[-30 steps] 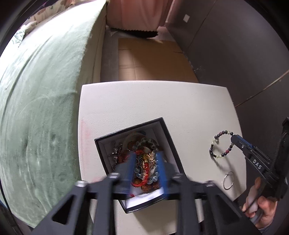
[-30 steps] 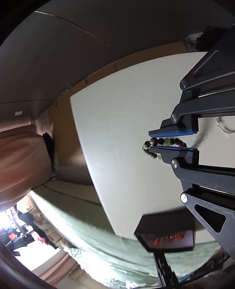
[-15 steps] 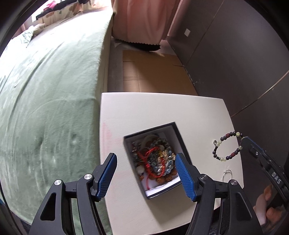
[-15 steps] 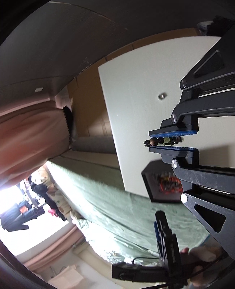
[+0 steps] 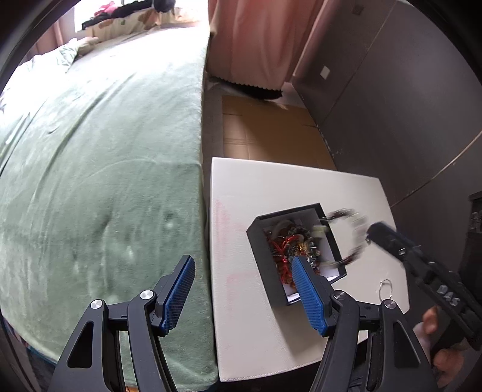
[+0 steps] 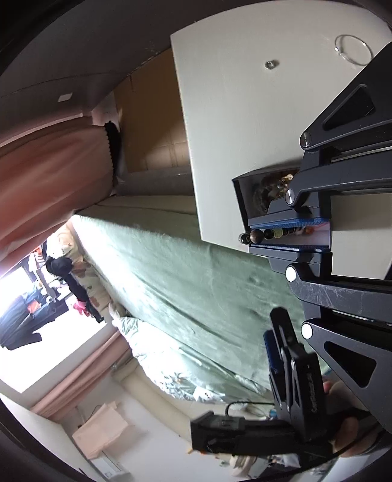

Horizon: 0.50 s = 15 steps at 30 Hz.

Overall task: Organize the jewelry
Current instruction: 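Carry the bead bracelet into the black box with the right tool and release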

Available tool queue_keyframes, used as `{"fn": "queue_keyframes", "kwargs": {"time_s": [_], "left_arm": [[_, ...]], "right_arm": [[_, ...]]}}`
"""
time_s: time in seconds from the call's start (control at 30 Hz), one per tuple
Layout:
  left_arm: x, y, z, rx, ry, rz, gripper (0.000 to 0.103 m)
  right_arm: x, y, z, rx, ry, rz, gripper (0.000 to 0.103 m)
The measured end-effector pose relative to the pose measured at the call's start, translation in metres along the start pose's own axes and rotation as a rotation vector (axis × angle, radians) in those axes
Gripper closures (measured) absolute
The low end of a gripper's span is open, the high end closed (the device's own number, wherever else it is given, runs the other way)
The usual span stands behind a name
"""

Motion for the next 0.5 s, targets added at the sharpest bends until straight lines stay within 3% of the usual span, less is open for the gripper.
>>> {"fn": "queue_keyframes", "kwargs": {"time_s": [0.03,0.13,0.17,0.33,0.43,0.5], "left_arm": [[-0.002,0.001,-0.001,-0.003,-0.007,-0.003,0.035],[-0.009,0.000,-0.005,-0.009,-0.036,-0.015,0.033],[-0.011,-0.001,-0.007,-0.010,-0.047,-0.020,0.032],[-0.021,-0.010,-0.017,-0.001,-0.084,-0.046,0.026],[-0.028,-0.019,-0.024,0.011,-0.104,-0.066,0.025],[-0.033,-0.026,-0.028,0.020,-0.119,-0.074,0.024]], "right_arm": [[0.003,-0.002,-0.002,0.003,0.015,-0.007,0.086],[0.002,-0.013,-0.006,0.010,0.031,-0.059,0.059],[-0.002,-0.017,-0.008,0.017,0.036,-0.078,0.056],[-0.033,-0.039,-0.016,0.067,0.029,-0.120,0.054],[-0.053,-0.043,-0.020,0.067,0.016,-0.137,0.040],[-0.069,-0.042,-0.020,0.064,-0.003,-0.147,0.038]]}}
Point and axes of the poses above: each gripper's, at about its wrist camera, not at the fingertips, and x roughly the way its jaws point, y to its left, z to its top, the point moved 5 cm from there along x, roughly the way its jaws point, and after that the axes turned 6 degrees about -z, right-handed, at the moved point
